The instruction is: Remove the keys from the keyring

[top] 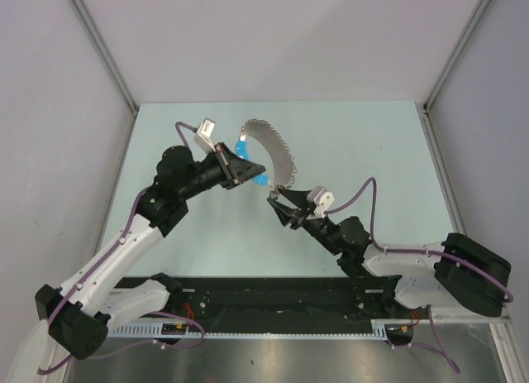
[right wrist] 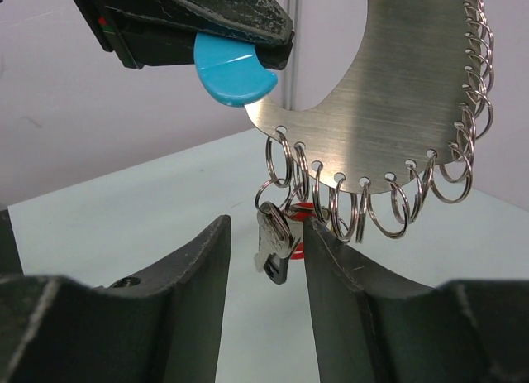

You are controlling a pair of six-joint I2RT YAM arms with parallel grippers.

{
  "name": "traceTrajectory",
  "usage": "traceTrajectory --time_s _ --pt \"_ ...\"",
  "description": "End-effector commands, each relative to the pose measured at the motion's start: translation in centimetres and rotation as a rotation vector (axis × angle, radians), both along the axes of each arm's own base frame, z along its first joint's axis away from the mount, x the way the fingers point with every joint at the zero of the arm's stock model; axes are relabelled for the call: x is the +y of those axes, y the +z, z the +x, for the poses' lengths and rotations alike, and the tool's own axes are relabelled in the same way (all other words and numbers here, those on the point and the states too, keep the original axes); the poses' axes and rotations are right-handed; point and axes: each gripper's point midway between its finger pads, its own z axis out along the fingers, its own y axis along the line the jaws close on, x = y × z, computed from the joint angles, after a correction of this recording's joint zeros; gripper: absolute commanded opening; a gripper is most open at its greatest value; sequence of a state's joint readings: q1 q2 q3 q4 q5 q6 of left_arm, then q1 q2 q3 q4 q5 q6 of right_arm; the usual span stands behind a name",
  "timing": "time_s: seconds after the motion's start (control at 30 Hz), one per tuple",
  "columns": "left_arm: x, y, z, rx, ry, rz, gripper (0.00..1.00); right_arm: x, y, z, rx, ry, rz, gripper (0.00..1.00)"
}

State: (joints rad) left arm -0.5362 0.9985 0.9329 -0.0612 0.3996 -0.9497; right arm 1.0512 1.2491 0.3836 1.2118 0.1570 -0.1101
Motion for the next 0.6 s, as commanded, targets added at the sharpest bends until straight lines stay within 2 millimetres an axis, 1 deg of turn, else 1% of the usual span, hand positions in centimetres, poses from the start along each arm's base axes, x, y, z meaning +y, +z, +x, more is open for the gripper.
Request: traceTrajectory --time_s 0.0,0.07,0.17,0.2,0.27,0.3,0.33,0.37,0.4,0.47,0.5,0.53,0.57 --pt "0.2 3.4 -0.6 -0.083 -0.004 -0.089 0.00 -0.2 2.1 0.7 -0.038 -0.049 0.074 0.45" --pt "0.4 3.4 -0.5 -0.085 0.005 -0.088 0.00 -0.1 2.2 0.9 -0.034 -0.051 0.081 0.42" --pt "0.4 3.0 -0.3 -0.080 0.013 -0.079 0.00 -0.3 2.0 1.3 -0.016 -0.078 0.103 0.34" --pt "0.4 2.9 -0.2 -0.080 0.019 -0.077 0.00 -0.3 2.0 1.3 -0.012 -0.080 0.106 0.21" --pt "0.5 2.4 0.1 -0.080 0.032 -0.063 0.00 -0.4 2.1 1.3 0.008 -0.079 0.117 0.06" --pt "0.6 2.0 0.4 -0.073 0.042 -0.051 0.00 -0.5 1.4 1.4 0.038 -0.088 0.097 0.00" --pt "0.6 1.7 0.6 -0.080 0.048 -0.035 0.00 -0.8 2.0 1.2 0.062 -0.083 0.122 0.00" --pt "0.8 1.5 0.8 -0.085 0.060 -0.025 0.00 -1.0 1.9 1.1 0.086 -0.082 0.123 0.00" --pt "1.0 1.0 1.2 -0.080 0.083 -0.005 0.00 -1.0 0.6 1.2 0.125 -0.091 0.075 0.00" --pt "1.4 -0.2 1.5 -0.072 0.104 0.041 0.00 -1.6 1.3 1.0 0.170 -0.091 0.094 0.00" --pt "1.7 -0.5 1.9 -0.073 0.130 0.054 0.00 -1.8 -0.2 1.2 0.213 -0.115 0.036 0.00" --pt "1.9 -0.9 2.1 -0.074 0.142 0.070 0.00 -2.0 -0.3 1.3 0.232 -0.125 0.026 0.00" --pt "2.0 -1.2 2.4 -0.073 0.154 0.080 0.00 -2.3 0.3 1.2 0.245 -0.126 0.039 0.00"
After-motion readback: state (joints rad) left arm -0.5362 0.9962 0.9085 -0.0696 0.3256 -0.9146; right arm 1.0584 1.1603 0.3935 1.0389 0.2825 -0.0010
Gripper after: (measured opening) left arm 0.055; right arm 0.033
